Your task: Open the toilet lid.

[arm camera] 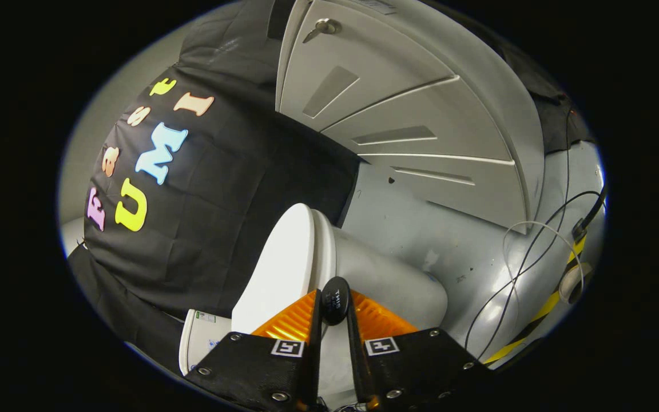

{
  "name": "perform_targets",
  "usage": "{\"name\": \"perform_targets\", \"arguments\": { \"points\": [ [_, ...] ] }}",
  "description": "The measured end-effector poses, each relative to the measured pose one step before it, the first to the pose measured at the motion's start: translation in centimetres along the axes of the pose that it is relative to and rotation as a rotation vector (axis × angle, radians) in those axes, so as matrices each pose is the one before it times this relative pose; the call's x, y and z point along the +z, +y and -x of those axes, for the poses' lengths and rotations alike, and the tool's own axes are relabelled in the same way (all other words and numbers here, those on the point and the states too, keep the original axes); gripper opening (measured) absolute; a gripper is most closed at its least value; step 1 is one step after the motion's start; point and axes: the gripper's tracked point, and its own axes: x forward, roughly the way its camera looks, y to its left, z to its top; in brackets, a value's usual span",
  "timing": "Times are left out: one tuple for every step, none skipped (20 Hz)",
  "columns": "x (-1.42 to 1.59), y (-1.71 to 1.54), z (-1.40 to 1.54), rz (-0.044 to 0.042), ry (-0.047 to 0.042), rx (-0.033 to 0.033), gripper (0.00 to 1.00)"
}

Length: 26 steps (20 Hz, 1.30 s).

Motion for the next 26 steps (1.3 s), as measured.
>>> {"name": "perform_targets", "arguments": {
  "points": [
    [0.093,0.181,-0.044,-0.03079,0.00272,0.01246,0.21],
    [0.147,0.194,0.146,-0.0294,0.00493,0.01227,0.18],
    [0.239,0.29,-0.024,-0.01355,-0.00878,0.01669,0.12],
    [-0.085,-0.052,0.005,-0.00113,0.0023,0.00096,0.07],
    [0.094,-0.197,-0.115,-0.00553,-0.00088,-0.00939,0.01],
    [0.045,-0.058,0.012,-0.01521,0.01011,-0.01604,0.01],
    [0.047,0.211,0.021,-0.00847,0.01472,-0.01457,0.01],
    [0.013,0.144,0.057,0.00247,0.00862,-0.01332,0.0],
    [0.271,0.355,0.172,0.00907,0.00189,-0.00794,0.0],
    [0.129,0.301,0.088,0.01248,0.00618,-0.00839,0.0],
    [0.158,0.315,0.092,0.01546,0.00106,-0.01156,0.0],
    [0.296,0.434,0.156,0.01273,-0.00525,-0.00637,0.0],
    [0.309,0.752,0.281,0.00654,-0.00914,0.00048,0.0],
    [0.298,0.627,0.29,0.00103,-0.00844,0.00161,0.0],
    [0.171,0.656,0.255,0.00338,-0.00845,-0.00004,0.0],
    [0.19,0.589,0.246,0.01106,-0.00583,-0.0009,0.0],
    [0.207,0.62,0.244,0.01882,-0.00625,0.00063,0.0],
    [0.214,0.614,0.273,0.02202,-0.00617,-0.00027,0.0],
    [0.28,0.736,0.314,0.01885,-0.00605,-0.00046,0.0],
    [0.179,0.496,0.254,0.01631,-0.00305,-0.00334,0.0],
    [0.149,0.47,0.238,0.00602,-0.00284,-0.00674,0.0],
    [0.189,0.553,0.363,0.00043,-0.00653,-0.001,0.0],
    [0.126,0.692,0.315,0.00471,-0.00379,0.00667,0.0],
    [0.233,0.722,0.4,0.01028,-0.00947,0.01221,0.0],
    [0.147,0.784,0.292,0.01592,-0.00744,0.01235,0.0],
    [0.23,0.858,0.38,0.01363,-0.00935,0.01427,0.0]
  ]
}}
